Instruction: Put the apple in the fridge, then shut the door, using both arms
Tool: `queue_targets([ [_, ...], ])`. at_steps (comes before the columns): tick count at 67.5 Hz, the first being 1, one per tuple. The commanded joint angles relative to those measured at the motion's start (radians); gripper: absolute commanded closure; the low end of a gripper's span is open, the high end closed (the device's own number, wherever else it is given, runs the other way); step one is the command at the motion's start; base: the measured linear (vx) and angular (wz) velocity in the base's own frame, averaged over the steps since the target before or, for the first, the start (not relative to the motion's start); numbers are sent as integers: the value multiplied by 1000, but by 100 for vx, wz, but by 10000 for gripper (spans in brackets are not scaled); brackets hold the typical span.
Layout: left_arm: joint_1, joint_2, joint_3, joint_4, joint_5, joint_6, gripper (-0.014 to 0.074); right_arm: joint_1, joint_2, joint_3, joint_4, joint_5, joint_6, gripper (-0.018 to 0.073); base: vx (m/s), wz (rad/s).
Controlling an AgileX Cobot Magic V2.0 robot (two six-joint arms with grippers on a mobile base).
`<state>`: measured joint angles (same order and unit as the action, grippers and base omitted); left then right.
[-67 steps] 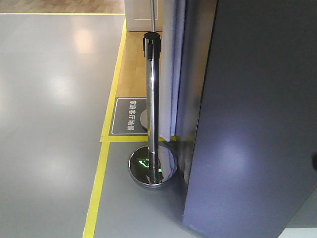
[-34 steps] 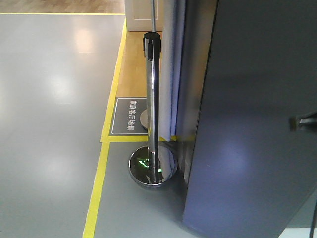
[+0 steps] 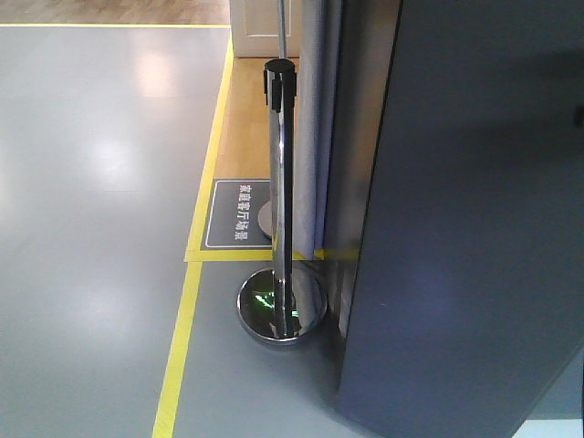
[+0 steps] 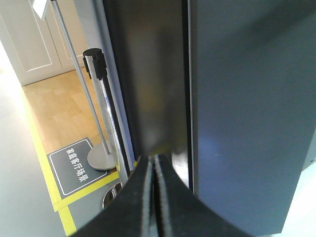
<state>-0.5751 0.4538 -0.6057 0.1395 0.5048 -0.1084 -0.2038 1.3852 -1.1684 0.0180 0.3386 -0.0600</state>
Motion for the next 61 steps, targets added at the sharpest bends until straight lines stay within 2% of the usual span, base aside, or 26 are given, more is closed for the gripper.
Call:
queue_targets([
  [1,0,6,-26,4,-74,-10,602,-6,10,-41,10,-216,-2,561,0,0],
  [10,0,6,-26,4,-73,-10,602,-6,85,-72,35,-330,-2,561,0,0],
  [35,0,6,-26,4,-70,-10,602,-6,359,-371,37,-364,-3,561,0,0],
  [50,0,6,-26,4,-68,-10,602,-6,436,-434,43,-353,1,561,0,0],
  [61,0,6,-26,4,-62,-10,602,-6,425,-434,43,-288,1,561,-1,-1],
])
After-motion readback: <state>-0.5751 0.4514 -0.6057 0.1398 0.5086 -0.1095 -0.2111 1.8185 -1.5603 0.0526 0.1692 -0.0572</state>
